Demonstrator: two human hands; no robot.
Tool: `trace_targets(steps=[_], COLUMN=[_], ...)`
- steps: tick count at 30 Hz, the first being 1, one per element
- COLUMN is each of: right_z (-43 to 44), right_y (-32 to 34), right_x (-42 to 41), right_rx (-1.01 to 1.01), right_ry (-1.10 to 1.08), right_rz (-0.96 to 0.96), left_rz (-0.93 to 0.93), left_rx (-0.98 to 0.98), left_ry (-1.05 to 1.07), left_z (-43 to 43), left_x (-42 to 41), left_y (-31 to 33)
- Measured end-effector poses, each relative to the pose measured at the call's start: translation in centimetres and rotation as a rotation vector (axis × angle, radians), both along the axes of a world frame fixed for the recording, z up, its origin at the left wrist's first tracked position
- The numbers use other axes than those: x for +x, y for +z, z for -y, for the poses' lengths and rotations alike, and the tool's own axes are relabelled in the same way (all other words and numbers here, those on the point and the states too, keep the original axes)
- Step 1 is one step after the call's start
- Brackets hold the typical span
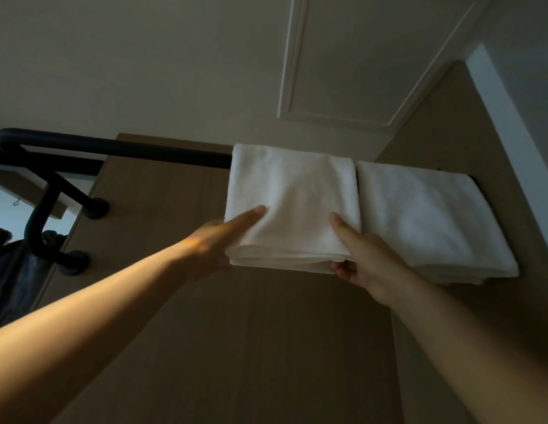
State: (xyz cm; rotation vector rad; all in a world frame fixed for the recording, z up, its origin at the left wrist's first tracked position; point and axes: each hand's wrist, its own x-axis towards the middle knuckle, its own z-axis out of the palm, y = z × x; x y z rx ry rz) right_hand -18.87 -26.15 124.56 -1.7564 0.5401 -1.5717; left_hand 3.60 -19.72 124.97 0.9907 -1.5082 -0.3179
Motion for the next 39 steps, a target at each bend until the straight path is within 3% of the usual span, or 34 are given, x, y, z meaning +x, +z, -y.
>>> trace_targets(steps=[6,13,19,23,29,32,35,37,39], right_z=[0.7,1.7,1.5,1.9,1.3,-0.2,-2.8,-4.5,-5.4], right_y=[-0.7,-2.1,-2.4,-3.5,-4.4,-4.6,-4.4,-3.5,-1.8], right_x=[0.4,0.5,1.2,1.4,0.7,0.0,-1.4,-1.8,-1.4], right_rx=[0.017,-0.296,-0.334,-0.343,-0.237,-0.262,-0.354,-0.550,-0.829], right_ry=[0.265,-0.208,-0.165,-0.254,-0.193,-0.346,-0.668,-0.843,-0.911], right_rz=[0.009,0.015,0.129,0.088,0.069,-0.125,-0.426,-0.479,-0.400], left_rz=[-0.094,-0.051,-0.115,-0.122,-0.205,-0.202,-0.179,-0.220,-0.239], left_rx=[-0.117,-0.268,-0.237,-0.211,-0.223,-0.231,-0.261,-0.272,-0.258], left_ry=[-0.152,0.028,-0.109,-0.137,-0.209,-0.181,-0.100,-0.067,-0.046], left_z=[0.7,1.1,1.6,1.4,1.2,1.0,0.5,0.3,0.3], left_x=[0.6,0.6,0.6,1.0,0.6,0.3,0.0,0.0,0.0], left_y=[-0.9,-1.4,-2.1,-2.2,-2.9,-3.0,-2.9,-2.9,-2.8])
